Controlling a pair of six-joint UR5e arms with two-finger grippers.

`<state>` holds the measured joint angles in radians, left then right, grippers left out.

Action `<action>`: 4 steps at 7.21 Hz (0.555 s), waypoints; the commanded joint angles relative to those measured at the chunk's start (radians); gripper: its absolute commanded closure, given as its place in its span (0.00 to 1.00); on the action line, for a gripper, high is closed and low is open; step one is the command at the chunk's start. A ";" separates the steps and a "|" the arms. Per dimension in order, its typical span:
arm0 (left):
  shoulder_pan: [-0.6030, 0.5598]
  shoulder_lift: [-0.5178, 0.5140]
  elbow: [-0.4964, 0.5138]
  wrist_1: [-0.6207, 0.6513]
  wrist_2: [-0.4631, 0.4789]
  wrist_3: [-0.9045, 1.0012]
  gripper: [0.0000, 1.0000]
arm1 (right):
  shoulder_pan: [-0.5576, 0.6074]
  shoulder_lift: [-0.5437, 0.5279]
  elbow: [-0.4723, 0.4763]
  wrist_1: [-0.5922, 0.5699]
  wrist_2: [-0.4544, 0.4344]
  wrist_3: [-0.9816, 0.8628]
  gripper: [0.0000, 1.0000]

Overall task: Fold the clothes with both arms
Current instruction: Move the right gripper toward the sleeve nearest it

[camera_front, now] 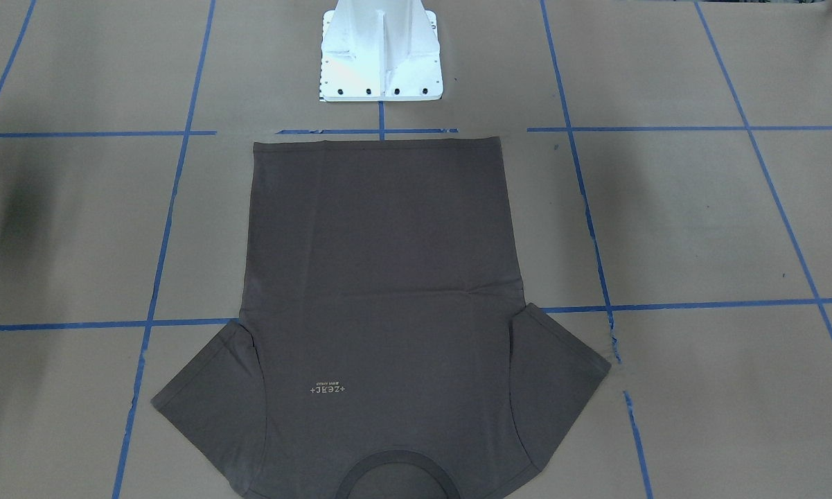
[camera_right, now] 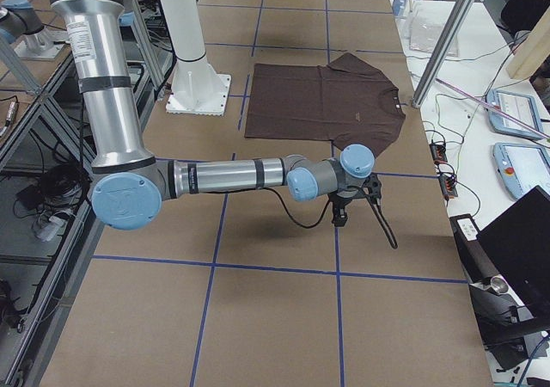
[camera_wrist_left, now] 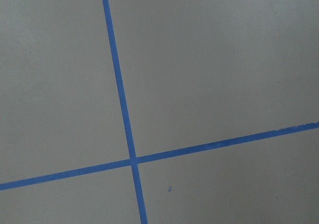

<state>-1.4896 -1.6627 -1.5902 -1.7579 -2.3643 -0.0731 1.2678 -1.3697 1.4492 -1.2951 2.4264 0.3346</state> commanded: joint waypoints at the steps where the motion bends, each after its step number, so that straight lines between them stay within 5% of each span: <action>1: 0.000 0.023 -0.049 -0.002 -0.003 -0.001 0.00 | -0.126 0.201 -0.141 0.083 -0.127 0.176 0.00; 2: 0.000 0.023 -0.072 -0.005 -0.003 -0.001 0.00 | -0.160 0.321 -0.212 0.088 -0.129 0.310 0.00; 4: 0.000 0.050 -0.114 -0.005 -0.001 0.002 0.00 | -0.180 0.357 -0.269 0.210 -0.153 0.439 0.00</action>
<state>-1.4895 -1.6264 -1.6827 -1.7615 -2.3659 -0.0730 1.1016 -1.0453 1.2270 -1.1718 2.2903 0.6883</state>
